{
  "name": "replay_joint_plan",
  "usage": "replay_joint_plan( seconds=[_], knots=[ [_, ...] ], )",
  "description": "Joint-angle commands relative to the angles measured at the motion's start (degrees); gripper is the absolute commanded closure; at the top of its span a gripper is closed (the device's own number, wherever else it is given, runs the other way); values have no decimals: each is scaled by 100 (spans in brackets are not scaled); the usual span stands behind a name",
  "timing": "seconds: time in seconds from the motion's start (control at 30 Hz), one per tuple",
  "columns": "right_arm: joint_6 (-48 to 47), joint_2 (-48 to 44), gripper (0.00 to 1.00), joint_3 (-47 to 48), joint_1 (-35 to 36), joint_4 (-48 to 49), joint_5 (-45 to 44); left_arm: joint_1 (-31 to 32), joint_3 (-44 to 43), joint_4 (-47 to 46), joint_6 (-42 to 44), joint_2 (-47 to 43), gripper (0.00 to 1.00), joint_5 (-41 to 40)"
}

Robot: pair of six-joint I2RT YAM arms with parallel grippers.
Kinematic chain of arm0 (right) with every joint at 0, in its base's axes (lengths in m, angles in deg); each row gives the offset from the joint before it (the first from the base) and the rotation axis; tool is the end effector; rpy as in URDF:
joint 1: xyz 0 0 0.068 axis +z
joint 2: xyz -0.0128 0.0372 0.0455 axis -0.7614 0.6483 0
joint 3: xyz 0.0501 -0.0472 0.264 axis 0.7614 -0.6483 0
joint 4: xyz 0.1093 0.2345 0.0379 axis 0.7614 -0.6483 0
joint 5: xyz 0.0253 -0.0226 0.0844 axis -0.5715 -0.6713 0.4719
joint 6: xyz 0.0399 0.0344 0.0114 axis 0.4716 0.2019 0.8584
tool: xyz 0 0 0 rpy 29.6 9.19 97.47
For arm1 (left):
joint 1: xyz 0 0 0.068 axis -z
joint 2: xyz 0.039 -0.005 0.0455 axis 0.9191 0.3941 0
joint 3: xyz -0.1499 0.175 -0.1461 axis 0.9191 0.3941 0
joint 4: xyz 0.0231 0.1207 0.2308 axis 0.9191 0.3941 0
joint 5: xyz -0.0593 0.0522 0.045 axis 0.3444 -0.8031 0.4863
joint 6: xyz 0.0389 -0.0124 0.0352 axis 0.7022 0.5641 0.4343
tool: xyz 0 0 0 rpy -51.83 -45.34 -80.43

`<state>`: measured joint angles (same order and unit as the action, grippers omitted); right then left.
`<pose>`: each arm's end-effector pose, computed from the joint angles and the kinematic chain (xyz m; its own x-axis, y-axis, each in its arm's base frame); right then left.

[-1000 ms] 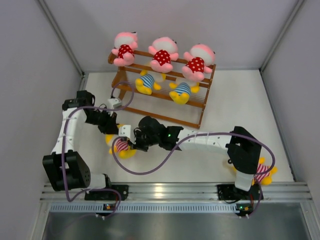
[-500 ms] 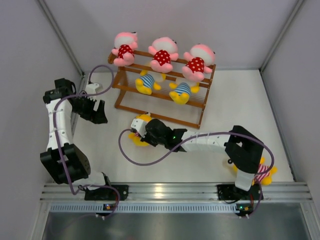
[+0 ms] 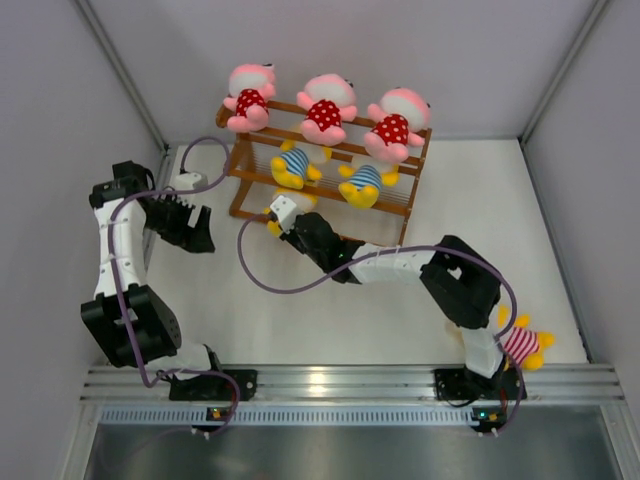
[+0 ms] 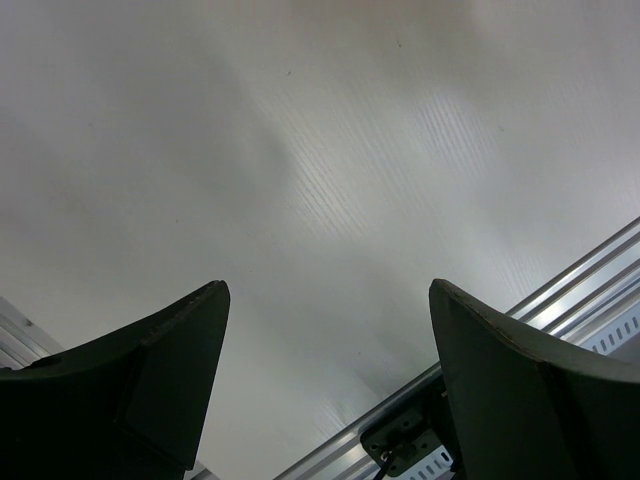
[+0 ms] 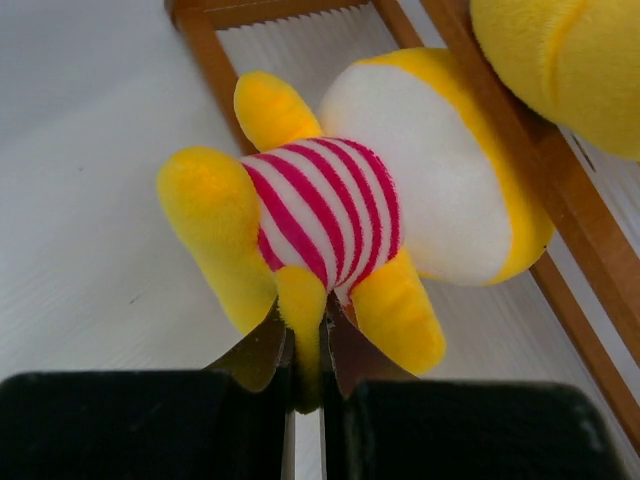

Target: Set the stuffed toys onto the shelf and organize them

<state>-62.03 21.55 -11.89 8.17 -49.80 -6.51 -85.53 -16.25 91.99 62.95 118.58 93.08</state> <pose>0.2464 0.3682 0.2153 -0.0453 -0.4764 -0.8780 -0.6566 0.6766 -0.3333 0.2625 0.0685 0.3263 -0.7599 0.3523 -0.5463 0.5294 0.8231 -0.2056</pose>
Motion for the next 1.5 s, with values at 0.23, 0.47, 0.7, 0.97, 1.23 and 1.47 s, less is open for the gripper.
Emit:
replay_joint_plan(
  seconds=[0.23,0.47,0.7,0.97,1.23,1.47],
  knots=[
    [69,863,100,940,-291,1133,-666,-86,78,99,224,-9,13,60],
    [86,1084,100,1019,-379,1089,-666,-138,157,108,312,-44,13,60],
    [191,1119,98,1028,-467,905,-658,-156,201,99,347,-35,13,78],
    [376,1128,81,1098,-520,746,-412,-156,201,99,338,-62,13,78],
    [596,899,50,1028,-511,589,-174,-156,219,99,347,-79,13,87],
    [412,241,35,862,-301,211,-227,-156,245,108,365,-114,12,69]
  ],
)
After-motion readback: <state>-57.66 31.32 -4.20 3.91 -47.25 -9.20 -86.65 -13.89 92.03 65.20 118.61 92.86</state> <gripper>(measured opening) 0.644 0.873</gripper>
